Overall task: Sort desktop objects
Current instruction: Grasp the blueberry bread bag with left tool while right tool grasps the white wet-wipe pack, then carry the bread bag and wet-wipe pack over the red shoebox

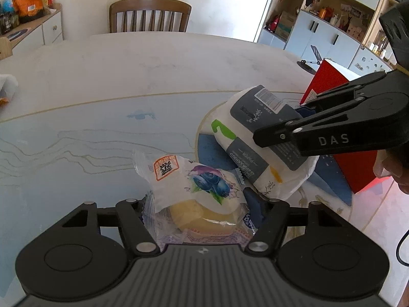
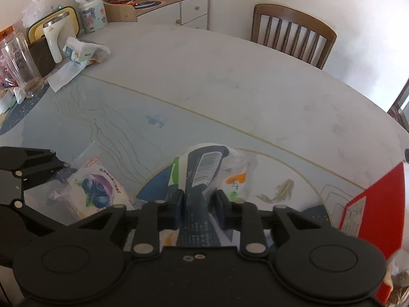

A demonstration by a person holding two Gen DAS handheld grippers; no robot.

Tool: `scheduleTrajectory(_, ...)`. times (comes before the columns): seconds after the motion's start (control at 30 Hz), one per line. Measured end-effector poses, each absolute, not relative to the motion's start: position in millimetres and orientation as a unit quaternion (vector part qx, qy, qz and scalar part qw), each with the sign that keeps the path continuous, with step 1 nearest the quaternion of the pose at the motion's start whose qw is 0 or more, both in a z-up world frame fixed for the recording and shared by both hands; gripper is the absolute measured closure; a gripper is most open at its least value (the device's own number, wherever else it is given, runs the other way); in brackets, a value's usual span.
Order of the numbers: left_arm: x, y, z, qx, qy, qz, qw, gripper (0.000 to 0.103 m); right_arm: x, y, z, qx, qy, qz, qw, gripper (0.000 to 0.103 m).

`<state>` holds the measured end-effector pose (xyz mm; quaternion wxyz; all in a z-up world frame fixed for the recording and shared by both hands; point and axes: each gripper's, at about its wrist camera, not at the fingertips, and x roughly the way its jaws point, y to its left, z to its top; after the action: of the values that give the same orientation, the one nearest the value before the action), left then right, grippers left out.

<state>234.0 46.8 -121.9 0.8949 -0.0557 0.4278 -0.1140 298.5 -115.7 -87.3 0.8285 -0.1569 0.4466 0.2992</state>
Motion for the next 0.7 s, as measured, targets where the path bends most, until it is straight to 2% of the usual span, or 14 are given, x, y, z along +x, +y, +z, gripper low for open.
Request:
scheduleTrajectory(0.2, 225, 48, -114, -0.062, 0.420, -0.118, 0.898, 0.039, 288, -123, -78, -0.139, 0.443, 0.292, 0.836, 0.085)
scheduleTrajectory(0.7, 204, 43, -74, -0.069, 0.398, -0.140, 0.904, 0.039, 249, -151, -33, -0.102, 0.421, 0.282, 0.856, 0.085)
